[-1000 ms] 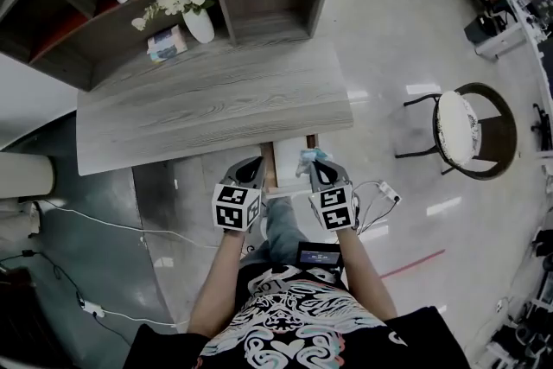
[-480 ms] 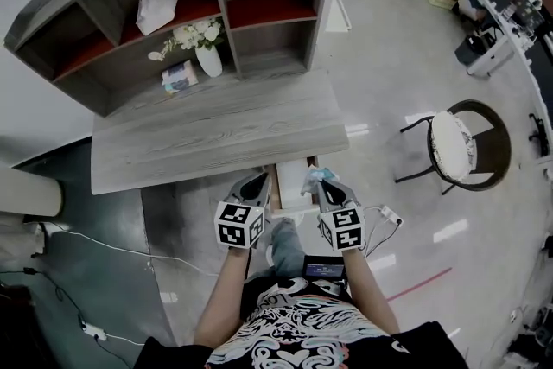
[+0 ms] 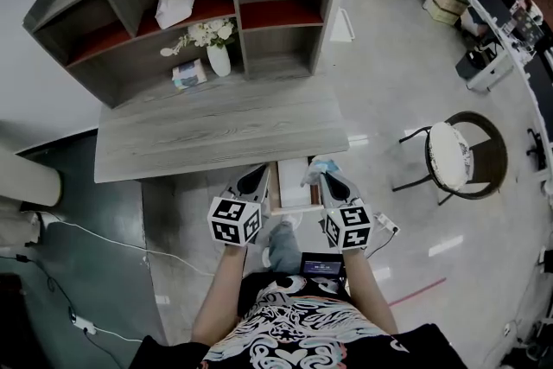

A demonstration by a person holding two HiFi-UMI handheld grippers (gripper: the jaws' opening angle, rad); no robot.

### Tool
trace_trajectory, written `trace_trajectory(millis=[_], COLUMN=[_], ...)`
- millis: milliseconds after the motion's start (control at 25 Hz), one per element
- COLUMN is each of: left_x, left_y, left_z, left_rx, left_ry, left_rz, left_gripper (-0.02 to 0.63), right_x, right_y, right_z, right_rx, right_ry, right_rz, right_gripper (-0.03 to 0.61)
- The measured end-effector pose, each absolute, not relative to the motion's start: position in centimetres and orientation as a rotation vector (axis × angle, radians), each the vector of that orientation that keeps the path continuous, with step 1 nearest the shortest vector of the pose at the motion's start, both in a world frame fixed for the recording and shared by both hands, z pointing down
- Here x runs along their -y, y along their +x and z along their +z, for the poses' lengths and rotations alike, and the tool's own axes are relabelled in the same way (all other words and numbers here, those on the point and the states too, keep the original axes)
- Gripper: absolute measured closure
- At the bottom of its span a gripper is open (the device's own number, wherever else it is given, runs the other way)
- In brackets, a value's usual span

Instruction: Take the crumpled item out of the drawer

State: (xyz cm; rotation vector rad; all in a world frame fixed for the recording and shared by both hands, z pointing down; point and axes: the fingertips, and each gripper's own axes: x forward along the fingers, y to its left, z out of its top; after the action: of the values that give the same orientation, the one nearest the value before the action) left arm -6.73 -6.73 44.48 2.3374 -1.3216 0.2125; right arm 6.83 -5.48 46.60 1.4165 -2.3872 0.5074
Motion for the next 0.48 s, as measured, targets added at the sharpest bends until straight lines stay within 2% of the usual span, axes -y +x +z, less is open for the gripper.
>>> trace_trajectory(millis=[480], left_x=[5.7], left_y=[-6.8], left_z=[44.6], left_rx=[1.328], left_ry=[2.328], left_rz=[0.217], left_gripper=[0.614], right_x=[4.2], right_y=[7.1], right_z=[47.6], right_rx=[2.38], right_ry=[1.407], right_rz=[0.542], right_gripper=[0.572])
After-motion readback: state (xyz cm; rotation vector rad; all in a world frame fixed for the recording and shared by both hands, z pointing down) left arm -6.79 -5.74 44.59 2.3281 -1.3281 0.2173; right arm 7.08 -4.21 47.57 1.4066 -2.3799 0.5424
